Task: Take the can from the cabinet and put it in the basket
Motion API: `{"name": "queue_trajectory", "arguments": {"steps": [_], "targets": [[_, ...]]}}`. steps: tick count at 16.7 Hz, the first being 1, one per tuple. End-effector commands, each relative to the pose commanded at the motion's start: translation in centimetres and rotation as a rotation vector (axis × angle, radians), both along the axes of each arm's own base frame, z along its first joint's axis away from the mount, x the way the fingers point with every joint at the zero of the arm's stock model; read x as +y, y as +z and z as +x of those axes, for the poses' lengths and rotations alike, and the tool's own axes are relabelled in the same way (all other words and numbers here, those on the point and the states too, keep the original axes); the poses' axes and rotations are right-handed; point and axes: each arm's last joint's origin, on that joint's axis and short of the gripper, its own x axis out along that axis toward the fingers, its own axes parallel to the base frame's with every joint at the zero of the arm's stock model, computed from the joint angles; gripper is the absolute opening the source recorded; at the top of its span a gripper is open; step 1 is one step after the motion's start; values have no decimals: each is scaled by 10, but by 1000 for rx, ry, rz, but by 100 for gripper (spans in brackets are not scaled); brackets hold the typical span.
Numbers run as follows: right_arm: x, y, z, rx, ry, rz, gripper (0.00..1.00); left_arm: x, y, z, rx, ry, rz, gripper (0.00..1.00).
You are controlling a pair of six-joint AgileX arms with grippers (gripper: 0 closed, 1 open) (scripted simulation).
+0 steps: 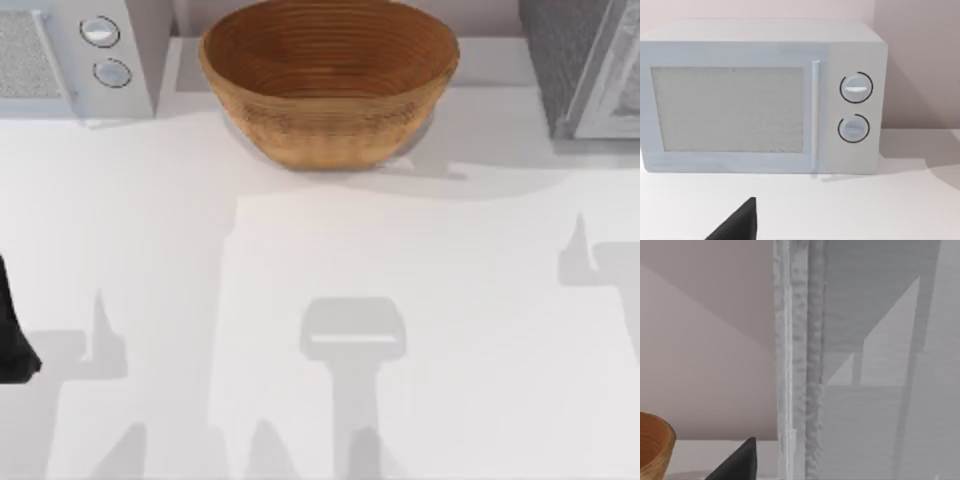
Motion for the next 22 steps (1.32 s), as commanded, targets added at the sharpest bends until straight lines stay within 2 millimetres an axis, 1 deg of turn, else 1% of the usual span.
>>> {"name": "queue_trajectory", "arguments": {"steps": [3, 5, 7, 9, 12, 15, 22], "targets": [[7, 68, 24, -21, 2, 1, 100, 0, 0, 0, 0, 0, 0, 100], [12, 105, 43, -30, 4, 2, 100, 0, 0, 0, 0, 0, 0, 100], [19, 133, 64, -31, 5, 3, 100, 0, 0, 0, 0, 0, 0, 100], [25, 154, 84, -28, 5, 3, 100, 0, 0, 0, 0, 0, 0, 100], [34, 176, 110, -26, 6, 4, 100, 0, 0, 0, 0, 0, 0, 100], [39, 186, 124, -25, 7, 4, 100, 0, 0, 0, 0, 0, 0, 100], [39, 187, 126, -27, 3, 5, 100, 0, 0, 0, 0, 0, 0, 100]]}}
